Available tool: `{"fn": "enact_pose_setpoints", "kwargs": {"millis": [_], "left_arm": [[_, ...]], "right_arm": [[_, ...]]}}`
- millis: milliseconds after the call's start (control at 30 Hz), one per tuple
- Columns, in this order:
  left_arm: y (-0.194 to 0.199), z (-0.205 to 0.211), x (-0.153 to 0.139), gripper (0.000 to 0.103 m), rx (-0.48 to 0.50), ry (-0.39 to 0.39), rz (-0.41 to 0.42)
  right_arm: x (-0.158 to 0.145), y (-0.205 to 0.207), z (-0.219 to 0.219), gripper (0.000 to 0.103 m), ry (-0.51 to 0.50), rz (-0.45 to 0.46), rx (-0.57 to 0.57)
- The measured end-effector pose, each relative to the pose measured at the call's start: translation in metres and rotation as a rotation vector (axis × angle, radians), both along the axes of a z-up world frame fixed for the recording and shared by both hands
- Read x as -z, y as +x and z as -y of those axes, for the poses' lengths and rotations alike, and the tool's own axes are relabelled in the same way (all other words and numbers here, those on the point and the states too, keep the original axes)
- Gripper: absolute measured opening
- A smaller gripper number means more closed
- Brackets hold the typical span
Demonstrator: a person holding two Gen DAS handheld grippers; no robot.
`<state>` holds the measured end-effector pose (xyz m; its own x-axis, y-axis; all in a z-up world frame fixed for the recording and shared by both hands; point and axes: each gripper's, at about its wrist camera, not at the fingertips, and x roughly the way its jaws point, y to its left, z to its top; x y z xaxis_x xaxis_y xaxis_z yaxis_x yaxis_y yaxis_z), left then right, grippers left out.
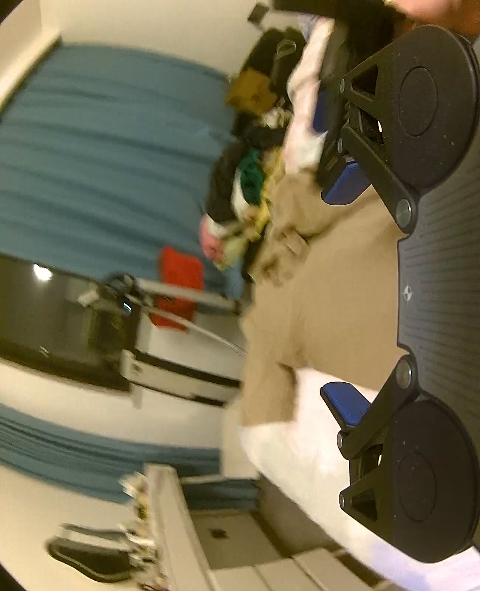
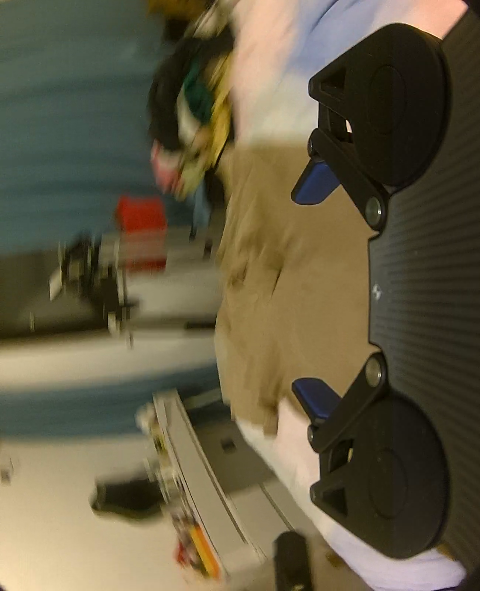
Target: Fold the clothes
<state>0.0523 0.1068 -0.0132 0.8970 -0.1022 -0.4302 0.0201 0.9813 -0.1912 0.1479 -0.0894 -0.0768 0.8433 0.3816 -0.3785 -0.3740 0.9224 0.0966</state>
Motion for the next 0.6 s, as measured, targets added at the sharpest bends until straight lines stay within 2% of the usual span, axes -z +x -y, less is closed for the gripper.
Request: {"fn": "enact_pose_setpoints", "kwargs": {"millis": [67,200,367,433,533,600], "left_arm": [[0.01,-0.007,0.008,0.103,-0.022,-0.013,-0.018],[0.03,-0.028,0.019,0.103,-0.091,-0.026,-0.024],[0.051,-0.056,0.035,0.1,-0.247,-0.054,-0.046],[0.055,-0.067,0.039,0.1,-0.274,-0.081,-0.047],[0.059,-0.076,0.043,0.1,-0.317,-0.075,-0.045],[0.059,-0.083,0.046,0.1,-0.329,-0.105,-0.043]], "right_arm": [[0.008,0.033,-0.036,0.097,-0.028,0.002,-0.088],[0.023,0.08,-0.092,0.078,-0.073,-0.007,-0.204],[0.041,0.127,-0.152,0.075,-0.123,-0.027,-0.317],[0.048,0.146,-0.177,0.075,-0.143,-0.034,-0.362],[0.059,0.175,-0.213,0.075,-0.173,-0.046,-0.429],[0.064,0.182,-0.22,0.072,-0.189,-0.061,-0.447]]}}
